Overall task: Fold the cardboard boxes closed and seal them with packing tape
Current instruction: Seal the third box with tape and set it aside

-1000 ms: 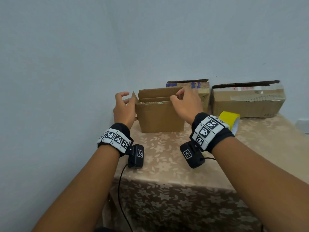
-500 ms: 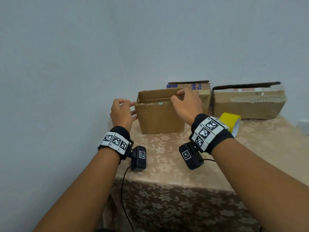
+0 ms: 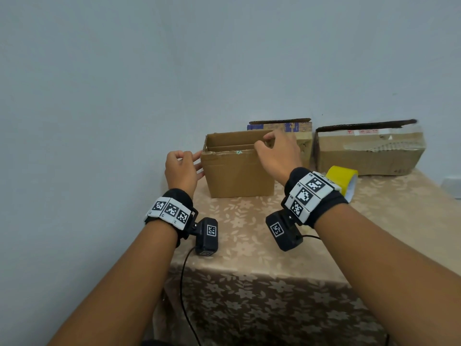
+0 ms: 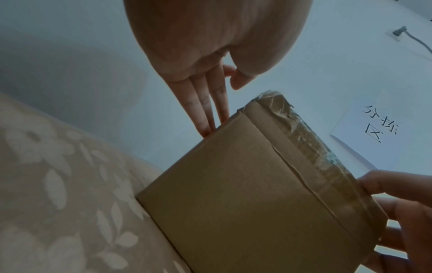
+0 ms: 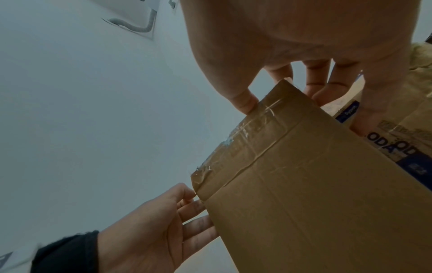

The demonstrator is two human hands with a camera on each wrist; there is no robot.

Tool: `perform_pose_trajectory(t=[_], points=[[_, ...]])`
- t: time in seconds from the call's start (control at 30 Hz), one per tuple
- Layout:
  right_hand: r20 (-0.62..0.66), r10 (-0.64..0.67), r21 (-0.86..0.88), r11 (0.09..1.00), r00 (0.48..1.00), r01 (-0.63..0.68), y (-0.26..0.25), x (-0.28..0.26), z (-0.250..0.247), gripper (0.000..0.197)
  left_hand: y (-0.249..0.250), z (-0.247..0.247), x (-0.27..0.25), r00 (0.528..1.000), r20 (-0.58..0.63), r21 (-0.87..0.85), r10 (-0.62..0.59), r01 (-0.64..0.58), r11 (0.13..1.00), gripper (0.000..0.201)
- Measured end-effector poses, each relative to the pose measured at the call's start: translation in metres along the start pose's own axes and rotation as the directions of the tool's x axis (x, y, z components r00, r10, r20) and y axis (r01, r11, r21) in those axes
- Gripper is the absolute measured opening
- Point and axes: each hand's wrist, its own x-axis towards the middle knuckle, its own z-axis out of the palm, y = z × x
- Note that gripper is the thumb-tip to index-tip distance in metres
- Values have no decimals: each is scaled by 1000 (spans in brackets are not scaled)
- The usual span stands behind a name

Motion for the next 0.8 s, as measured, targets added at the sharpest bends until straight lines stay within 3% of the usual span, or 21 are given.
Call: perform_pose_trajectory(t=[0.3,0.57,0.8], points=[[-8,-13,42,999,1000,13,-5,-2,2,34,2,-4,-3,1000,27,-66,-5,7,998,17],[53,-120,199,974,991,107,-21,-6,13,42,-8,-13,12,986,-166,-99,13,-30,995,9],[63,-181,473,871,981,131,-33,-6,28,28,-19,-21,32,967,-253,-123,30,-63,990,7]])
